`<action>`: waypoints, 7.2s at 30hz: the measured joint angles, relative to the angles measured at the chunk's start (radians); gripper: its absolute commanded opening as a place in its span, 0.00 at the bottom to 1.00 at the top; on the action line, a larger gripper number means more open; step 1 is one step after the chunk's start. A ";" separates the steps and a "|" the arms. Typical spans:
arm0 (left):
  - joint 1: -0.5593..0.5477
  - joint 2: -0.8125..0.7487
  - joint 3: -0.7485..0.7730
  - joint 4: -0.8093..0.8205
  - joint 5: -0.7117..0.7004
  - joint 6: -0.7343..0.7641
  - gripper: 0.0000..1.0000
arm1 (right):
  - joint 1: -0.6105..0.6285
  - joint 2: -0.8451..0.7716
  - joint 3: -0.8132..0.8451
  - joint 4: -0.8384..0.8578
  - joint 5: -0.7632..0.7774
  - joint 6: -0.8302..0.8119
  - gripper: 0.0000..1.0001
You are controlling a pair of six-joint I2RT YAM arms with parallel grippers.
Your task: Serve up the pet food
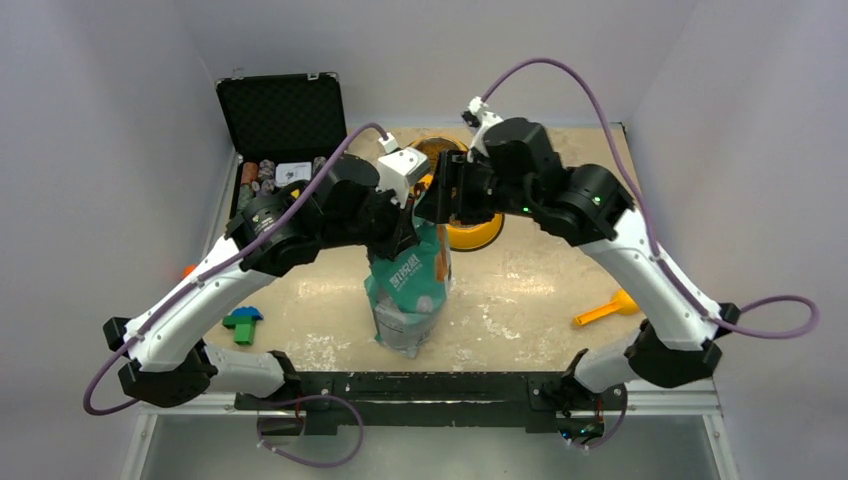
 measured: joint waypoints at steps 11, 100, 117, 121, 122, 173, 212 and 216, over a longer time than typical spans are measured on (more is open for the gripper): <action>0.006 -0.126 -0.107 0.036 0.060 0.089 0.00 | -0.460 -0.389 -0.562 0.563 -0.656 -0.471 0.80; 0.098 -0.412 -0.367 0.131 0.192 0.182 0.47 | -0.457 -0.351 -0.806 0.784 -1.197 -0.967 0.30; 0.098 -0.401 -0.386 0.165 0.348 0.154 0.33 | -0.457 -0.470 -0.840 0.719 -1.193 -0.955 0.19; 0.098 -0.397 -0.396 0.133 0.356 0.153 0.16 | -0.457 -0.455 -0.840 0.755 -1.201 -0.930 0.00; 0.098 -0.394 -0.397 0.128 0.354 0.152 0.11 | -0.457 -0.452 -0.840 0.762 -1.201 -0.927 0.00; 0.069 -0.252 -0.292 0.137 0.192 0.330 0.00 | 0.042 -0.265 -0.408 0.171 -0.259 -1.551 0.39; 0.070 -0.382 -0.444 0.169 0.263 0.333 0.61 | 0.075 -0.423 -0.643 0.346 -0.232 -1.686 0.00; 0.068 -0.359 -0.422 0.185 0.283 0.320 0.66 | 0.068 -0.355 -0.537 0.241 -0.254 -1.686 0.00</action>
